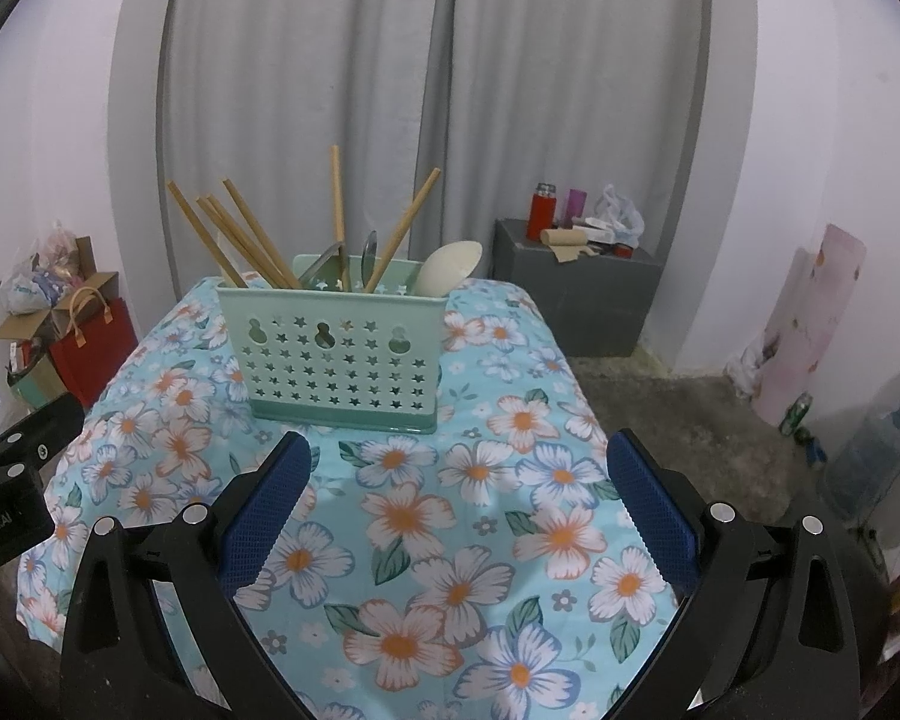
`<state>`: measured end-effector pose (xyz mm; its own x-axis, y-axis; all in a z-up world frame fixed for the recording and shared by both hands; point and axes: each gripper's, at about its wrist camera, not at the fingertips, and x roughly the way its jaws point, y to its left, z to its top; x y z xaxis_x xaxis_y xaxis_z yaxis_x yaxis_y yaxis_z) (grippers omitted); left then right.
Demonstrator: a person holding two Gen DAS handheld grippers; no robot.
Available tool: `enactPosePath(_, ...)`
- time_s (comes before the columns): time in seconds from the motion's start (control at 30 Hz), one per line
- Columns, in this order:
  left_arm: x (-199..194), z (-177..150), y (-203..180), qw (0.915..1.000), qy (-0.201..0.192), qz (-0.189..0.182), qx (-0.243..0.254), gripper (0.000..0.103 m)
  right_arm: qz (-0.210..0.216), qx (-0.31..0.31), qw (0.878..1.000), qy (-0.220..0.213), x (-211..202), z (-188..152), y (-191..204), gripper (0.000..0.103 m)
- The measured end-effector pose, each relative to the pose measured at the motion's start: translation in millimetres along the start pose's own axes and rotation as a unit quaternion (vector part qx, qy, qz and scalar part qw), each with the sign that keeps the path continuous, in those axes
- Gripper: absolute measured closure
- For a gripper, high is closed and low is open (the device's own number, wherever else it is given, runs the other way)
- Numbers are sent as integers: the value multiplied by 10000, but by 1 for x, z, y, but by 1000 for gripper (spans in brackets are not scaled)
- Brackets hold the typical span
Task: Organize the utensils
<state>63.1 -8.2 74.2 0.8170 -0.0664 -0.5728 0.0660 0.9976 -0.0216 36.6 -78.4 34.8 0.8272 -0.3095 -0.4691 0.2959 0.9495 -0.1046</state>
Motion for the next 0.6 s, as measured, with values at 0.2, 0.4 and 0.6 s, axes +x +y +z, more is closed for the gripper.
enactPosePath(0.2, 0, 0, 0, 10000, -1, 5, -3, 6, -3, 12, 10000, -2, -1, -1, 0, 8)
enactPosePath(0.4, 0, 0, 0, 10000, 6, 4, -2, 6, -5, 10, 10000, 1, -1, -2, 0, 8)
enactPosePath(0.6, 0, 0, 0, 10000, -3, 7, -3, 6, -3, 12, 10000, -5, -1, -2, 0, 8)
